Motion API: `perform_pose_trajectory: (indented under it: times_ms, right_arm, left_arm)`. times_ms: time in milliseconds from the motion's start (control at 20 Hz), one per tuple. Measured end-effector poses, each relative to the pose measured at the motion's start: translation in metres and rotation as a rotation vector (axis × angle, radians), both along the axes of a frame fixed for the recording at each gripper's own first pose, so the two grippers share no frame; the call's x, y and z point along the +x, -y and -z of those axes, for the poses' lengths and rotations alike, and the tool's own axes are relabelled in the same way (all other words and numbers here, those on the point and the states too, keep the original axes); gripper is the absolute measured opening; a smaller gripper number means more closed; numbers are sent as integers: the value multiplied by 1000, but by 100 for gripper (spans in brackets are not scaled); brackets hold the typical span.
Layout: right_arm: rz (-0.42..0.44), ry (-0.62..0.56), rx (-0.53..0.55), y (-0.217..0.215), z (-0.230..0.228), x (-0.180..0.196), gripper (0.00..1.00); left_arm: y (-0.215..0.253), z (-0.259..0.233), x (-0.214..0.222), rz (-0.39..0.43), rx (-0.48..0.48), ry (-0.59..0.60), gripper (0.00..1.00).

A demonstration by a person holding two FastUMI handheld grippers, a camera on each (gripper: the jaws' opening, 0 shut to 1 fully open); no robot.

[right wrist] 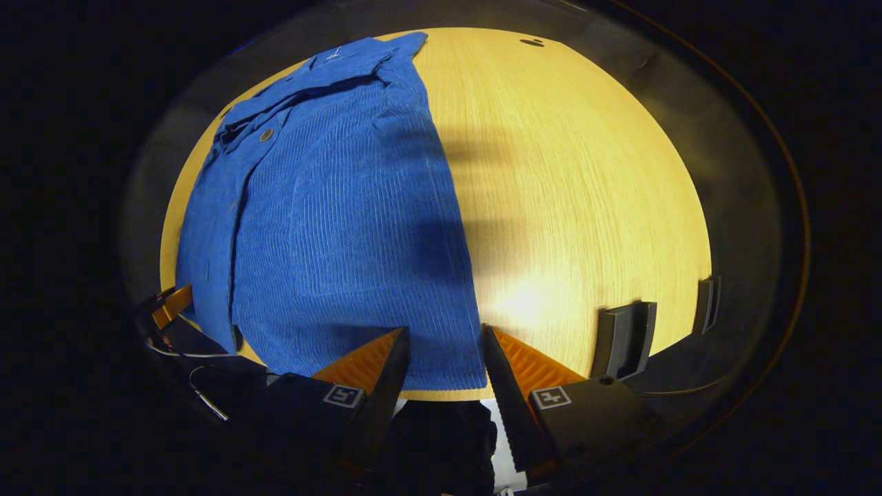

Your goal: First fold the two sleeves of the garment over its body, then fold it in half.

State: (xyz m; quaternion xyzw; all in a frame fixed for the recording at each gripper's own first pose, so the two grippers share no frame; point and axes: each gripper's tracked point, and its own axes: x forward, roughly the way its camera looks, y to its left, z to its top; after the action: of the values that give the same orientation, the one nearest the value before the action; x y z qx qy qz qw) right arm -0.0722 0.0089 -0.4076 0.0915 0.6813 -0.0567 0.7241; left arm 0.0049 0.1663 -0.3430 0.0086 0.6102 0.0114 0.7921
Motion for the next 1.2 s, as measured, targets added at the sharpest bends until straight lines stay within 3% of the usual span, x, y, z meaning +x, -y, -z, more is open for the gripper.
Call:
perform_pose_trajectory:
  times_ms: [50,100,150,200,300,350,400,450,500,650,850,1000,1200]
  right_arm:
    - [7,-8,3,-1,-1,2,80]
    - [6,-16,1,-1,0,2,73]
    - [-3,-11,12,-3,0,4,80]
    - [5,-4,29,-8,1,4,71]
    - [3,-7,35,-14,-1,3,37]
    - [-10,-8,36,-15,-1,3,35]
    - [13,10,73,-23,-1,10,45]
    - [45,-4,83,-29,-2,5,26]
    - [41,3,86,-26,-1,8,8]
    - [65,1,119,-29,-3,7,8]
    - [103,33,213,-37,-22,15,8]
    - [139,59,321,-46,-48,29,8]
    - [98,116,403,-49,-83,57,8]
  left_arm:
    - [2,-1,-1,16,2,-3,82]
    - [5,-1,1,39,3,-5,80]
    - [10,-1,1,56,3,-9,67]
    - [14,1,1,69,3,-14,62]
    - [21,0,2,82,10,-11,36]
    - [24,1,2,95,4,-9,24]
    - [27,0,4,94,9,-5,22]
    - [26,0,3,96,13,-14,6]
    - [27,2,3,105,10,-31,6]
    - [33,-5,2,118,-74,-85,1]
    - [40,-29,4,36,-225,-58,1]
    - [39,-57,3,-2,-281,-33,1]
    - [44,-92,18,9,-273,-2,1]
